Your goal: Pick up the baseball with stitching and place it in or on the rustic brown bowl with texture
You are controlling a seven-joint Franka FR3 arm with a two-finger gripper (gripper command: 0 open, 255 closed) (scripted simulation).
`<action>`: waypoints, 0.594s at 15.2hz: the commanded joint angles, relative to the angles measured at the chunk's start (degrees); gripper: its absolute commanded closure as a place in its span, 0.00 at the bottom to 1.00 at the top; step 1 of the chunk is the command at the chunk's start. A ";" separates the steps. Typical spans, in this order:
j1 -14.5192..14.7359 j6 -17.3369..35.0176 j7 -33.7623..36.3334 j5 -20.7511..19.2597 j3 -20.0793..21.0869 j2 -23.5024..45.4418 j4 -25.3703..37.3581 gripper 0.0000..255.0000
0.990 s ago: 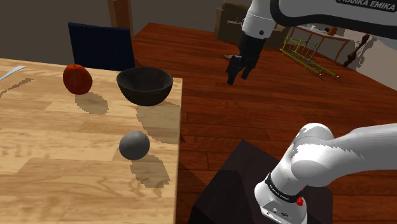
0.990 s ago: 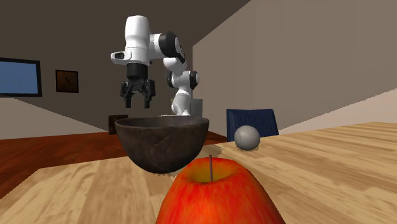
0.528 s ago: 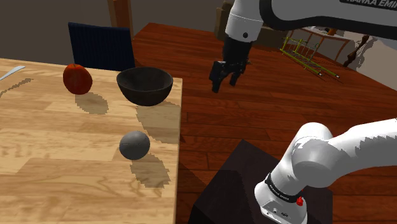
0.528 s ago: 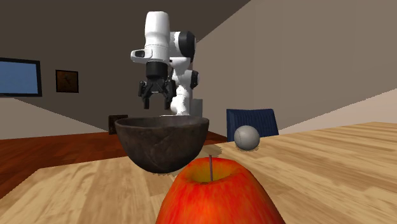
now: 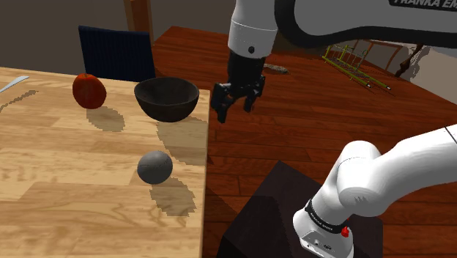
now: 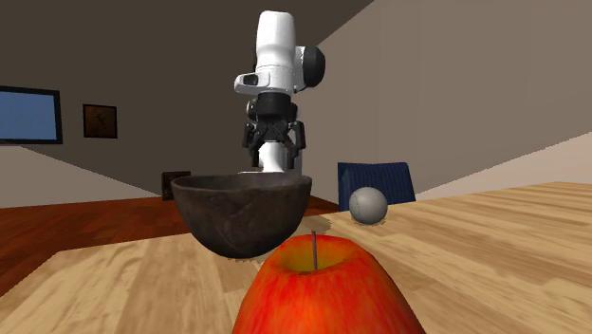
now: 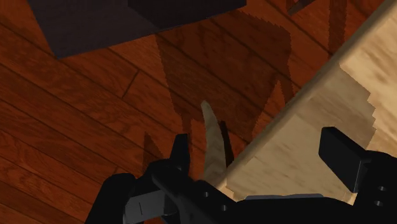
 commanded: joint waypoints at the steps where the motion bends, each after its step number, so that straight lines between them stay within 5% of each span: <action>1: 0.29 0.50 3.29 0.55 2.73 2.73 2.18 0.00; 9: 0.68 1.73 16.65 -0.84 13.49 15.76 13.19 0.00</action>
